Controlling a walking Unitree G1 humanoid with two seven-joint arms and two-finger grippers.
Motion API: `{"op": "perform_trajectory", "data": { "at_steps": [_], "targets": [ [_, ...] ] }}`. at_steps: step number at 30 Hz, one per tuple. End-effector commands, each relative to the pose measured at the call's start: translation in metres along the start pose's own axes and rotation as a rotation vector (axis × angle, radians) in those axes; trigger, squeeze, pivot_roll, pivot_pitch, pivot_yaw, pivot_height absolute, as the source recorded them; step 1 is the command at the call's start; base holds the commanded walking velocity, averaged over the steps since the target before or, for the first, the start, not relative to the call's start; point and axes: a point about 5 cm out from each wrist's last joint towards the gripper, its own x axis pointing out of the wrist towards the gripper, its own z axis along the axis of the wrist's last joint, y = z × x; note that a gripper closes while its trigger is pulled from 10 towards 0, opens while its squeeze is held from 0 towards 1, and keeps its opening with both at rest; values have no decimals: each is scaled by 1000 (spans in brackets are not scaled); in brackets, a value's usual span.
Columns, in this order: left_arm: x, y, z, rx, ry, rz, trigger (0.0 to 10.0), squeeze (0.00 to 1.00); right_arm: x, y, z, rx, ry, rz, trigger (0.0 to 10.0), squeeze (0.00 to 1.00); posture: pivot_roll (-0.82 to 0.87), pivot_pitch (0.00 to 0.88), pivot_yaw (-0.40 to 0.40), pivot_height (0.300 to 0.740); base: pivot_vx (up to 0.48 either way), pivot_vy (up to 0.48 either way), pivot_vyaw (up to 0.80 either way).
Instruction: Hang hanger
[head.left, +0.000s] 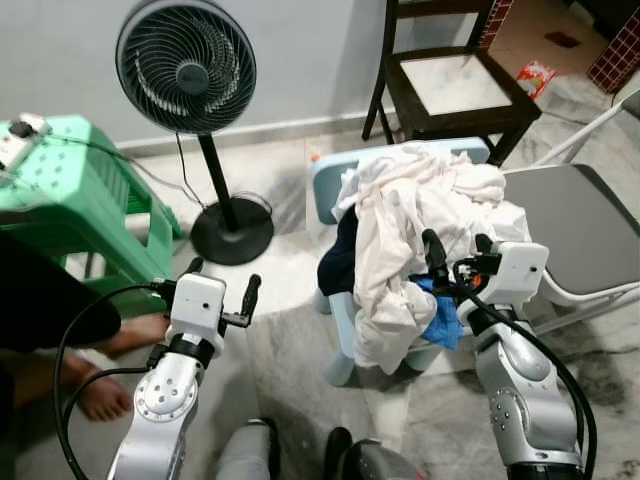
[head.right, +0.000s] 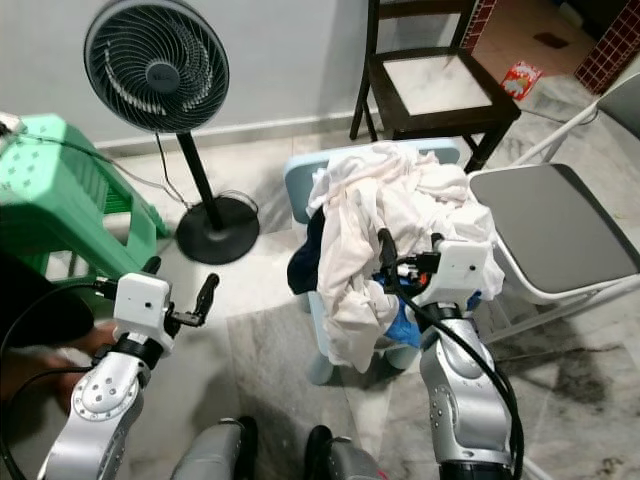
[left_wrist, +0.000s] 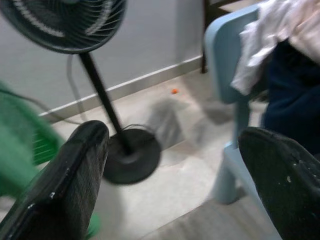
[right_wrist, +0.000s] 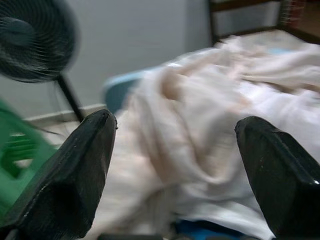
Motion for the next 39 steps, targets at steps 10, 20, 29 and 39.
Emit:
{"op": "perform_trajectory", "data": {
  "at_steps": [10, 20, 29, 39],
  "targets": [
    [-2, -2, -2, -3, 13, -5, 10000, 0, -4, -7, -2, -11, 16, -23, 10000, 0, 217, 292, -34, 740, 0, -196, 0],
    [7, -1, 23, -13, -69, 3, 10000, 0, 7, -8, 31, -5, -112, -23, 10000, 0, 220, 288, -35, 740, 0, -48, 0],
    [6, 1, 23, -8, -66, 2, 10000, 0, 5, -9, 23, -4, -78, -33, 10000, 0, 223, 296, -35, 740, 0, -220, 0],
    [5, 1, 21, -1, -52, 3, 10000, 0, 3, -8, 17, -6, -52, -30, 10000, 0, 223, 302, -33, 740, 0, -279, -621]
  ]
}}
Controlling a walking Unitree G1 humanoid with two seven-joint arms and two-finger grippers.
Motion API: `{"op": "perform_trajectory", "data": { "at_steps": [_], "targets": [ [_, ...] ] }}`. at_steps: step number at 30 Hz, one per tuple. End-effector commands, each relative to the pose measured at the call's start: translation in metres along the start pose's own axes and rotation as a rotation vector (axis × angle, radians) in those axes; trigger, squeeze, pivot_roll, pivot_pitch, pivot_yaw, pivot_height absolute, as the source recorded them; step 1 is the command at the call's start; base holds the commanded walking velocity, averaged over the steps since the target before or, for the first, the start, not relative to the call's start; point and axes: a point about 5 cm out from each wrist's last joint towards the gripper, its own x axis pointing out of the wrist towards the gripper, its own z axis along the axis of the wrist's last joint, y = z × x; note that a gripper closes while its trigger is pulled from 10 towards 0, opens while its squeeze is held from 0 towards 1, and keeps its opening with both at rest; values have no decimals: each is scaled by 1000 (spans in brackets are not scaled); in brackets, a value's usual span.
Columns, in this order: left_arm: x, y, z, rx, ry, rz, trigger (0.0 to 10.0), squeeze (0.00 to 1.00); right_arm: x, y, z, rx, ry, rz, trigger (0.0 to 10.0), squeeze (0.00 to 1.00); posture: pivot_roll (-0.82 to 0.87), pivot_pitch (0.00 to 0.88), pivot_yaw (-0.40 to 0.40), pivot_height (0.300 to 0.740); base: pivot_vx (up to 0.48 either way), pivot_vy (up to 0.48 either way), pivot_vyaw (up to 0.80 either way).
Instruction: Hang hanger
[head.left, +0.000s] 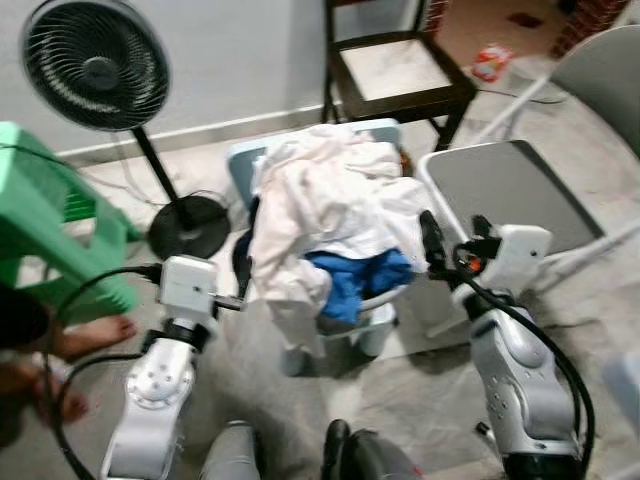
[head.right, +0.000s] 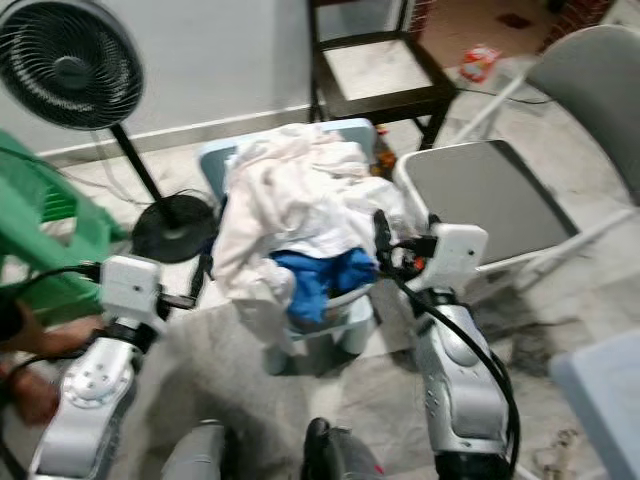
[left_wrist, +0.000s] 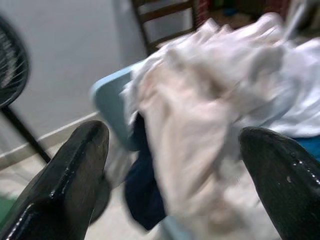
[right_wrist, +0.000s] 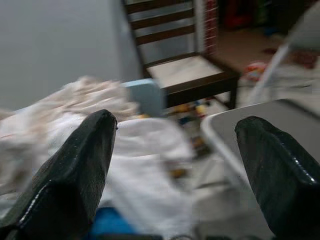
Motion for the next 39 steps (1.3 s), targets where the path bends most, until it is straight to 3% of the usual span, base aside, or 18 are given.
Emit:
{"op": "perform_trajectory", "data": {
  "at_steps": [1, 8, 16, 24, 28, 39],
  "targets": [
    [-5, 6, -6, 13, 29, 16, 10000, 0, -1, 3, -4, 8, 17, 9, 10000, 0, 223, 301, -33, 740, 0, -289, 0],
    [-6, 5, -7, -5, 30, 20, 10000, 0, -2, 2, -6, 7, 25, 5, 10000, 0, 220, 301, -34, 740, 0, -42, 0],
    [-6, 14, -13, 34, 45, 78, 10000, 0, -3, 2, -6, 6, 29, 4, 10000, 0, 218, 308, -39, 740, 0, 0, 0],
    [12, 26, -4, 48, 3, 102, 10000, 0, -5, 0, -6, -2, 38, 8, 10000, 0, 206, 318, -48, 740, 0, 0, 0],
    [16, 25, -2, -10, -9, 101, 10000, 0, -6, 0, -7, -3, 40, 7, 10000, 0, 201, 318, -45, 740, 0, 0, 0],
    [13, 17, -3, -27, -12, 47, 10000, 0, -6, 1, -7, -2, 39, 6, 10000, 0, 208, 313, -41, 740, 106, 0, 0]
  ]
}}
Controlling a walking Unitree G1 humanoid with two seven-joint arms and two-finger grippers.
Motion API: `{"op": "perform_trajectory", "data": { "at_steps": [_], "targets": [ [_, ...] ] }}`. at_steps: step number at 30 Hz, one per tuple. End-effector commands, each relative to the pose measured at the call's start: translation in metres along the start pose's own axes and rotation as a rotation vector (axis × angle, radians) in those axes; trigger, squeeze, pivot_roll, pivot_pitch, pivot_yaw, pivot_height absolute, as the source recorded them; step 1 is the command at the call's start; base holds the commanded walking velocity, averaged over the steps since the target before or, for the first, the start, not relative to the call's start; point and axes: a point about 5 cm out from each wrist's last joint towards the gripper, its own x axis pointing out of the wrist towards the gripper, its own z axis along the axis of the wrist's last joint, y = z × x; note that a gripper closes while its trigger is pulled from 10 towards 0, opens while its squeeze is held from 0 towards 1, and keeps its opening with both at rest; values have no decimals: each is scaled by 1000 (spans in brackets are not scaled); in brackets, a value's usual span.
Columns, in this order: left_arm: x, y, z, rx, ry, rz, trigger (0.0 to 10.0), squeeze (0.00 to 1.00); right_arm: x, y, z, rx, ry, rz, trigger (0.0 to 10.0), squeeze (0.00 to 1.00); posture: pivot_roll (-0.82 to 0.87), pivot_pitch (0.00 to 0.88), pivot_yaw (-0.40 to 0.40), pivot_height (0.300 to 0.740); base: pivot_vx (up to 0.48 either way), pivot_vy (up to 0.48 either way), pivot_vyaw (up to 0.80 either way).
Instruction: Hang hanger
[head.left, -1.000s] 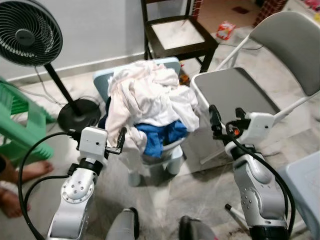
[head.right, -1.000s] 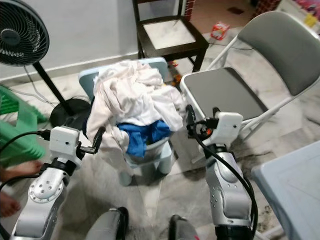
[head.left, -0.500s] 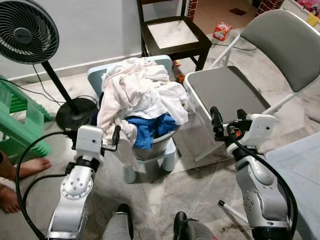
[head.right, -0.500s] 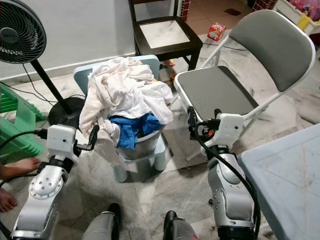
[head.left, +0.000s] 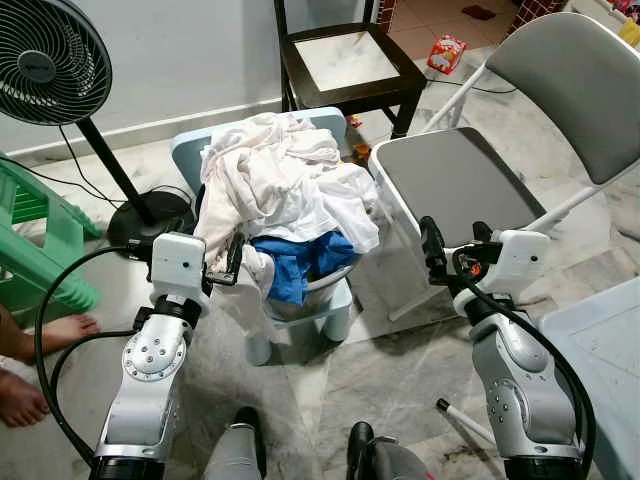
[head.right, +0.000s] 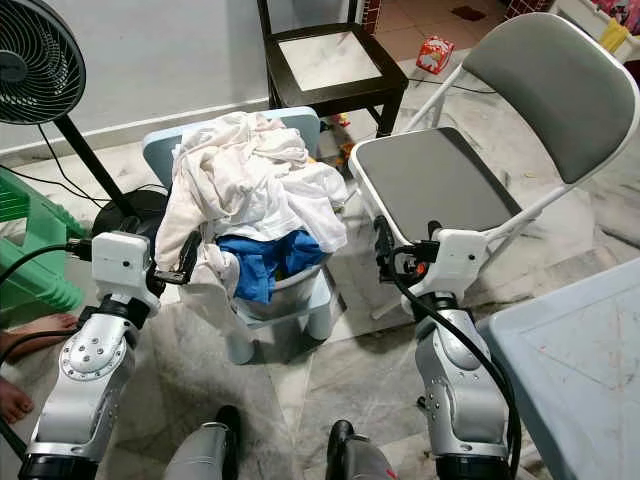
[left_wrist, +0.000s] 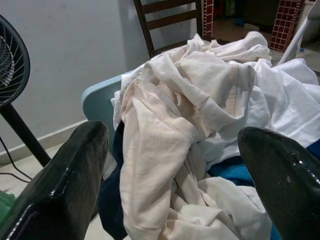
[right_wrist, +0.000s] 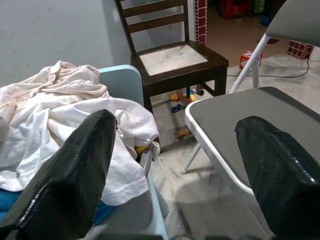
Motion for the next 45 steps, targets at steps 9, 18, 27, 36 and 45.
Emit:
{"op": "perform_trajectory", "data": {
  "at_steps": [9, 18, 27, 36, 45],
  "targets": [
    [-4, -2, -5, -2, 17, -29, 10000, 0, -2, -1, -2, -6, 9, 1, 10000, 0, 211, 310, -42, 740, 323, 0, 0],
    [-5, -4, -7, -1, 23, -35, 10000, 0, -2, -1, -2, -6, 9, 2, 10000, 0, 208, 315, -39, 740, 346, 0, 0],
    [-6, -5, -9, 6, 34, -41, 10000, 0, -5, 0, -3, -4, 14, -3, 10000, 0, 205, 320, -36, 740, 300, 0, 0],
    [-9, -9, -12, -15, 45, -51, 10000, 0, -5, 0, -4, -4, 19, -2, 10000, 0, 205, 324, -38, 740, 152, 0, 0],
    [-11, -16, -18, 182, 66, -149, 10000, 0, -6, 0, -3, -5, 23, 2, 10000, 0, 196, 342, -45, 740, 0, 0, 0]
  ]
}}
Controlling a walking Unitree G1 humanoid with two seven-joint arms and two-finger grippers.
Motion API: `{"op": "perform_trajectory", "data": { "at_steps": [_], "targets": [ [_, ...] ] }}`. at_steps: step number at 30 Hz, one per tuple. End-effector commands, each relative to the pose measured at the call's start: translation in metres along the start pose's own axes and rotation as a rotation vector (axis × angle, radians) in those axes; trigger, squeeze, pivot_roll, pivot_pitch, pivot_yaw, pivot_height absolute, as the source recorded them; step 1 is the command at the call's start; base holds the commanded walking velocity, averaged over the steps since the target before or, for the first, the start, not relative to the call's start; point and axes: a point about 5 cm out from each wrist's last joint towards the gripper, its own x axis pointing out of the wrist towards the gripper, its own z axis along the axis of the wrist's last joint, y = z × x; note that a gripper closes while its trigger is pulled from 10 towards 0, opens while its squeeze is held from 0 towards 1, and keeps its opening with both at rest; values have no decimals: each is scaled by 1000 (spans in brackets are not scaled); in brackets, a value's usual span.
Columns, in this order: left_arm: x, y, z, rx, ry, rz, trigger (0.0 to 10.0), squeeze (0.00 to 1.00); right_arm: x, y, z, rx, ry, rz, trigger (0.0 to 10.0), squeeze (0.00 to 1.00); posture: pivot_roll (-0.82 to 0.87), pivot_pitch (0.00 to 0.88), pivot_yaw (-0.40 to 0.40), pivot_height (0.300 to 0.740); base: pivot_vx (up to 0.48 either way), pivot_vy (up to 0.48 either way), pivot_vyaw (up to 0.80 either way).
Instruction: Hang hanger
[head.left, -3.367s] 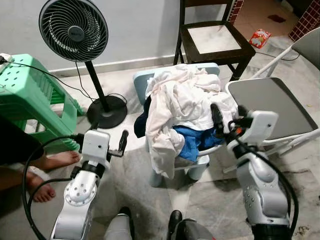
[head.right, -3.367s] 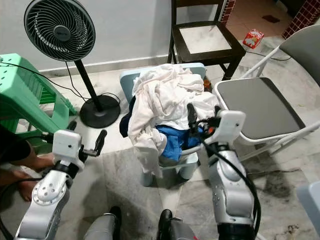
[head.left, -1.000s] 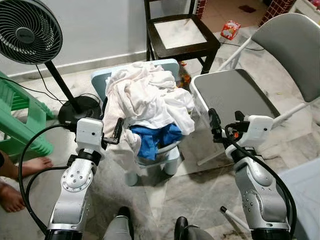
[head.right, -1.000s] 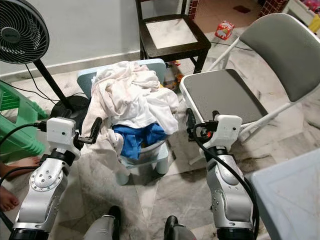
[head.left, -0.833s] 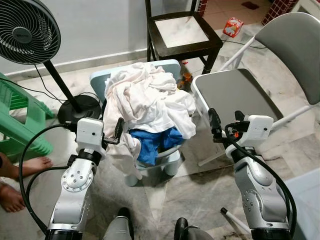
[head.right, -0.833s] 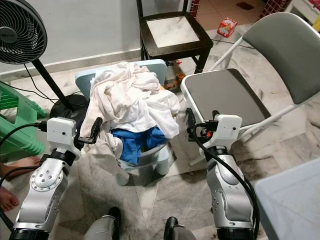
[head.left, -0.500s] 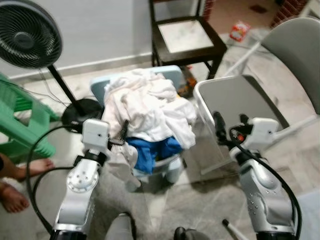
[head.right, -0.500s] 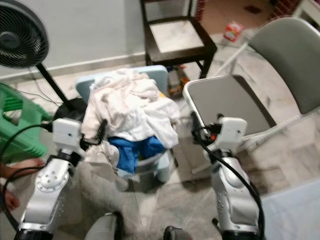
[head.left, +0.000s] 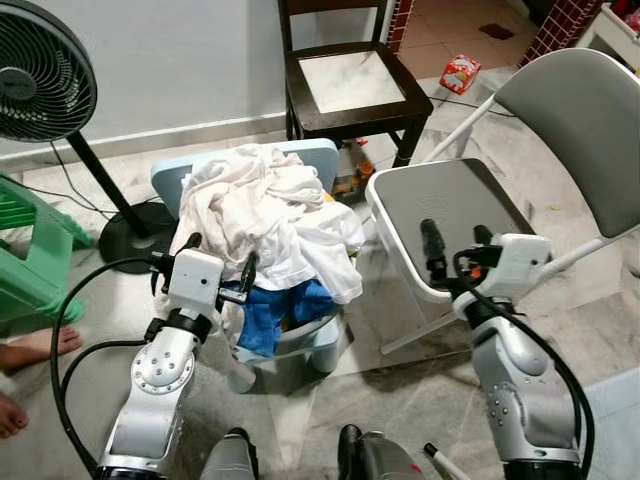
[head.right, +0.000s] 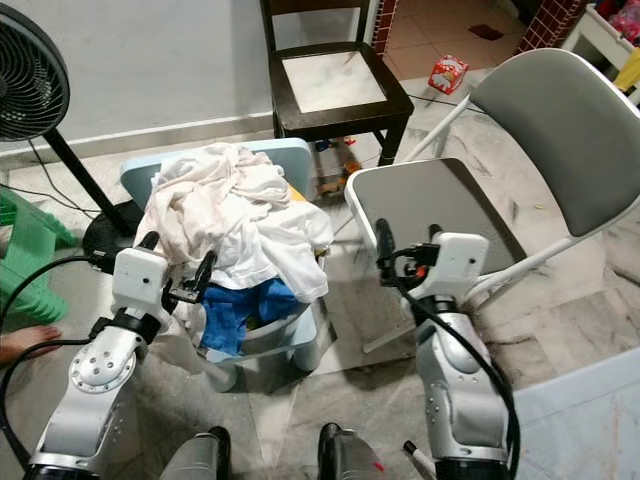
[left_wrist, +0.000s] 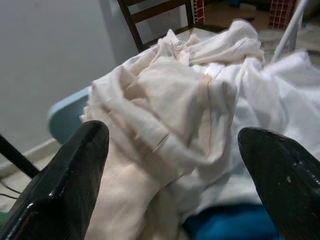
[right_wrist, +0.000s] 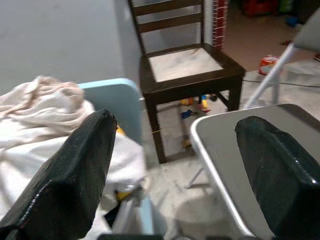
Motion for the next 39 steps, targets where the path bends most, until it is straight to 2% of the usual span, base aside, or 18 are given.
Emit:
{"op": "perform_trajectory", "data": {
  "at_steps": [1, 3, 6, 8, 11, 14, 16, 20, 26, 32, 39],
  "targets": [
    [-3, -5, -7, 35, 30, -34, 10000, 0, -4, -4, 0, -7, 7, -10, 10000, 0, 196, 342, -44, 740, 0, 0, 0],
    [-1, -3, -9, 94, 56, -69, 10000, 0, -5, -4, 0, -8, 10, -11, 10000, 0, 192, 347, -44, 740, 0, 0, 0],
    [-1, -2, -12, 117, 78, -88, 10000, 0, -6, -4, 0, -8, 12, -12, 10000, 0, 192, 347, -44, 740, 0, 0, 0],
    [-1, 4, -20, 177, 119, -97, 10000, 0, -6, -4, -1, -8, 13, -12, 10000, 0, 191, 349, -39, 740, 0, 0, 0],
    [0, 13, -26, 221, 150, -80, 10000, 0, -7, -4, -1, -8, 14, -14, 10000, 0, 191, 352, -40, 740, 0, 0, 0],
    [0, 18, -28, 246, 160, -78, 10000, 0, -7, -4, -1, -8, 15, -16, 10000, 0, 191, 352, -39, 740, 0, 0, 0],
    [2, 24, -33, 319, 164, -117, 10000, 0, -7, -4, -2, -9, 17, -17, 10000, 0, 191, 353, -39, 740, 0, 0, 0],
    [7, 31, -34, 379, 147, -136, 10000, 0, -6, -3, -1, -8, 16, -15, 10000, 0, 189, 353, -41, 740, 0, 0, 0],
    [23, 36, -13, 408, 75, -139, 10000, 0, -6, -3, -1, -10, 15, -12, 10000, 0, 184, 347, -42, 740, 0, 0, 0],
    [29, 32, -2, 432, 6, -141, 10000, 0, -6, -3, -1, -9, 15, -12, 10000, 0, 186, 346, -38, 740, 0, 0, 0],
    [33, 29, -3, 424, 5, -150, 10000, 0, -6, -1, -2, -4, 18, -7, 10000, 0, 186, 349, -37, 740, 0, 0, 0]
  ]
}}
